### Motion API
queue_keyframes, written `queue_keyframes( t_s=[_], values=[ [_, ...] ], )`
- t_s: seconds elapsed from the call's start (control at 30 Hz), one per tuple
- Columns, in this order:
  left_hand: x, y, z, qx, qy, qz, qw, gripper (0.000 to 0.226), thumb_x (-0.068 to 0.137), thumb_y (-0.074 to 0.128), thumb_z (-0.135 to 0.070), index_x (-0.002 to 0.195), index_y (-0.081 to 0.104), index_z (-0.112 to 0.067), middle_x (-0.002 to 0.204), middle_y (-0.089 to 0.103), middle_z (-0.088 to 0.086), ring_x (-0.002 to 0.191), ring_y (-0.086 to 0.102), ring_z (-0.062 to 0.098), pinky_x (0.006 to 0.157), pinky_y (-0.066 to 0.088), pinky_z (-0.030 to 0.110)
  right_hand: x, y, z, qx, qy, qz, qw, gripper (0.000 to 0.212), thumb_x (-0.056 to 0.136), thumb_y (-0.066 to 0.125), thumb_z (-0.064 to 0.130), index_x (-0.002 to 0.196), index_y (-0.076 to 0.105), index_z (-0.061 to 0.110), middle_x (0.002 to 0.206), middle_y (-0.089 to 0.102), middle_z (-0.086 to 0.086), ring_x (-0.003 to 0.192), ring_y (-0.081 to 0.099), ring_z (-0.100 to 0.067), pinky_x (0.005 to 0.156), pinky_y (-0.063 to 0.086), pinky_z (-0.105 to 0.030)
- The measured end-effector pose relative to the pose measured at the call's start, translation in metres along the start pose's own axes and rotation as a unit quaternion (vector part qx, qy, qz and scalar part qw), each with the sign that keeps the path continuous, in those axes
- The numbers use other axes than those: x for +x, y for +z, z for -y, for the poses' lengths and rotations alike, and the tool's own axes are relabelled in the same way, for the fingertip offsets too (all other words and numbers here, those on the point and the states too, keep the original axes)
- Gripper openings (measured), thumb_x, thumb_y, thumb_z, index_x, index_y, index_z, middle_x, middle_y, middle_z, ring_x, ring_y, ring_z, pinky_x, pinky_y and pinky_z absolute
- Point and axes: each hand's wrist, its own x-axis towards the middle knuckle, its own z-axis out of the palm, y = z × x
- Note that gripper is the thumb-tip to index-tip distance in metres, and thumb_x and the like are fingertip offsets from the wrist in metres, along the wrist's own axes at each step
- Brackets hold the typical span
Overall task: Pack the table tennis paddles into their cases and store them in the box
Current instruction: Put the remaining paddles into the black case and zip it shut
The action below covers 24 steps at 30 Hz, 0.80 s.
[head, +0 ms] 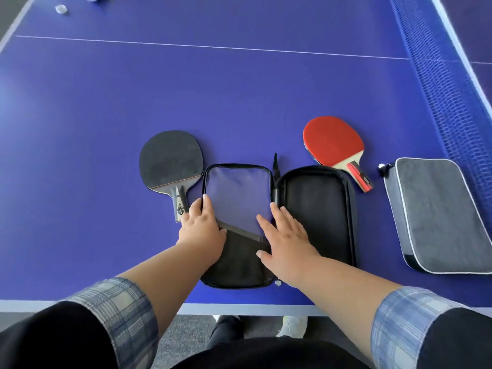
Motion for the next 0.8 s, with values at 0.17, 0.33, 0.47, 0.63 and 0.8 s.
queue_keyframes(
  t_s=[0.17, 0.33, 0.47, 0.63, 0.8],
  values=[
    [0.0, 0.008, -0.002, 0.068, -0.03, 0.01, 0.997, 0.088, 0.088, 0.061, -0.044, 0.154, 0.006, -0.022, 0.162, 0.001, -0.001, 0.139, 0.018, 0.032, 0.102, 0.038, 0.04, 0.0, -0.005, -0.009, 0.011, 0.043, 0.028, 0.999, 0.084, 0.091, 0.045, 0.06, 0.156, -0.004, 0.036, 0.166, -0.015, -0.001, 0.152, -0.014, -0.025, 0.121, 0.001, -0.052],
    [-0.004, -0.003, -0.015, 0.068, -0.023, 0.016, 0.997, 0.086, 0.087, 0.059, -0.04, 0.154, 0.008, -0.026, 0.162, -0.006, 0.004, 0.142, 0.015, 0.031, 0.109, 0.03, 0.041, -0.001, -0.033, -0.011, 0.092, 0.051, 0.052, 0.993, 0.084, 0.092, 0.049, 0.057, 0.157, 0.002, 0.034, 0.167, -0.007, 0.001, 0.153, -0.006, -0.022, 0.122, 0.008, -0.046],
    [0.007, -0.025, -0.045, 0.07, 0.063, 0.041, 0.995, 0.083, 0.091, 0.054, -0.039, 0.156, 0.005, -0.023, 0.164, -0.006, 0.004, 0.147, 0.006, 0.029, 0.117, 0.019, 0.042, -0.006, -0.068, -0.027, 0.165, 0.118, -0.025, 0.979, 0.075, 0.094, 0.052, 0.052, 0.157, 0.018, 0.029, 0.167, 0.009, -0.002, 0.152, 0.006, -0.021, 0.121, 0.016, -0.044],
    [0.043, -0.048, -0.116, 0.037, 0.161, 0.04, 0.985, 0.072, 0.096, 0.048, -0.033, 0.156, 0.011, -0.016, 0.162, 0.015, 0.006, 0.147, 0.017, 0.027, 0.117, 0.02, 0.039, -0.015, -0.106, -0.08, 0.336, 0.28, -0.204, 0.876, 0.051, 0.095, 0.057, 0.034, 0.143, 0.047, 0.02, 0.142, 0.049, 0.0, 0.131, 0.044, -0.02, 0.105, 0.038, -0.034],
    [0.092, -0.046, -0.201, -0.003, 0.178, 0.051, 0.983, 0.063, 0.096, 0.046, -0.027, 0.154, 0.021, -0.022, 0.158, 0.026, 0.002, 0.131, 0.044, 0.027, 0.086, 0.042, 0.037, -0.005, -0.117, -0.142, 0.463, 0.42, -0.232, 0.745, 0.033, 0.095, 0.05, 0.02, 0.123, 0.057, 0.005, 0.114, 0.065, -0.015, 0.108, 0.059, -0.041, 0.086, 0.048, -0.042]
  ],
)
